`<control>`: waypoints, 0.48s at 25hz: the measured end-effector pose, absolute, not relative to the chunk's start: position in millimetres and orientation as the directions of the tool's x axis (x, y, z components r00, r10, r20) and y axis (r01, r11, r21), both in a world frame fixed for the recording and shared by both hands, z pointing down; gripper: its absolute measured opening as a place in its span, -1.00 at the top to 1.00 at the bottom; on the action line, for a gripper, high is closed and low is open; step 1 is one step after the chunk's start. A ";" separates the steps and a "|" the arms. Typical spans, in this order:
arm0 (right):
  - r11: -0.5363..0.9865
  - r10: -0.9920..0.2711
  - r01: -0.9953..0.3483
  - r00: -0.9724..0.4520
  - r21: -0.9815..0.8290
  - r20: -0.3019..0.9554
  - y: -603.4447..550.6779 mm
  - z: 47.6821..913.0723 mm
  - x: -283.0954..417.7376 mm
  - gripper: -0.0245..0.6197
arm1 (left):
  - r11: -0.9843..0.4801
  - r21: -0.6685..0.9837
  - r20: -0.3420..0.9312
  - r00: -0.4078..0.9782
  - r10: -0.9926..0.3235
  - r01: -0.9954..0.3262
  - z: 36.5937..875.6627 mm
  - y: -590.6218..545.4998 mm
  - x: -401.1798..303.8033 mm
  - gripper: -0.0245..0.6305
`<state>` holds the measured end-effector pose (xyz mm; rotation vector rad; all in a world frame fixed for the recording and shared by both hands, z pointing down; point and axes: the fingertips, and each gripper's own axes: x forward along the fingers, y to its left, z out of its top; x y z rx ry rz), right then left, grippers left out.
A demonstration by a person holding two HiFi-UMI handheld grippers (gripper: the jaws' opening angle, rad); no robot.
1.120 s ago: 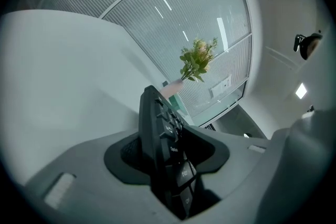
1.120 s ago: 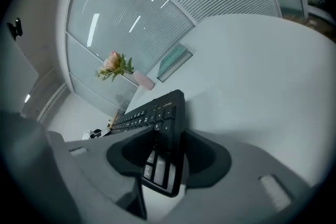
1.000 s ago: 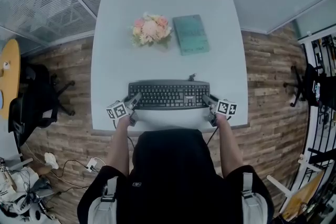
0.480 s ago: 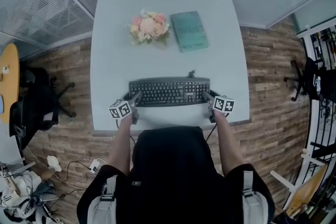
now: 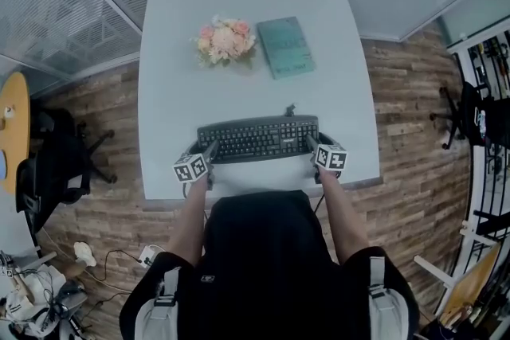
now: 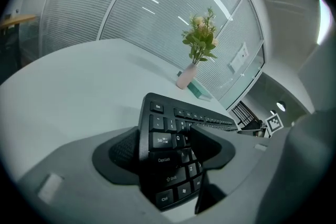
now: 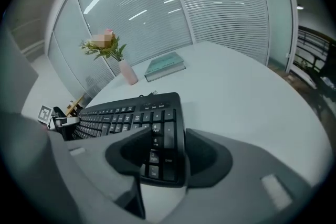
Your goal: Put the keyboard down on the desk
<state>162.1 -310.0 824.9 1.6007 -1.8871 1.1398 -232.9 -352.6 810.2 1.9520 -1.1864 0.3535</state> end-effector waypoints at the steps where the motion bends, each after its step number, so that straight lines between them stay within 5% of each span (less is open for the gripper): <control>1: -0.003 -0.610 -0.951 -0.244 -0.310 0.754 -309.0 824.6 162.6 0.30 | -0.229 0.478 0.604 0.506 -0.615 -0.848 810.6 -351.8 -233.3 0.05; 12: -0.017 -0.653 -0.956 -0.211 -0.292 0.728 -301.5 808.7 165.3 0.29 | -0.223 0.290 0.668 0.364 -0.649 -0.931 804.7 -346.3 -245.1 0.02</control>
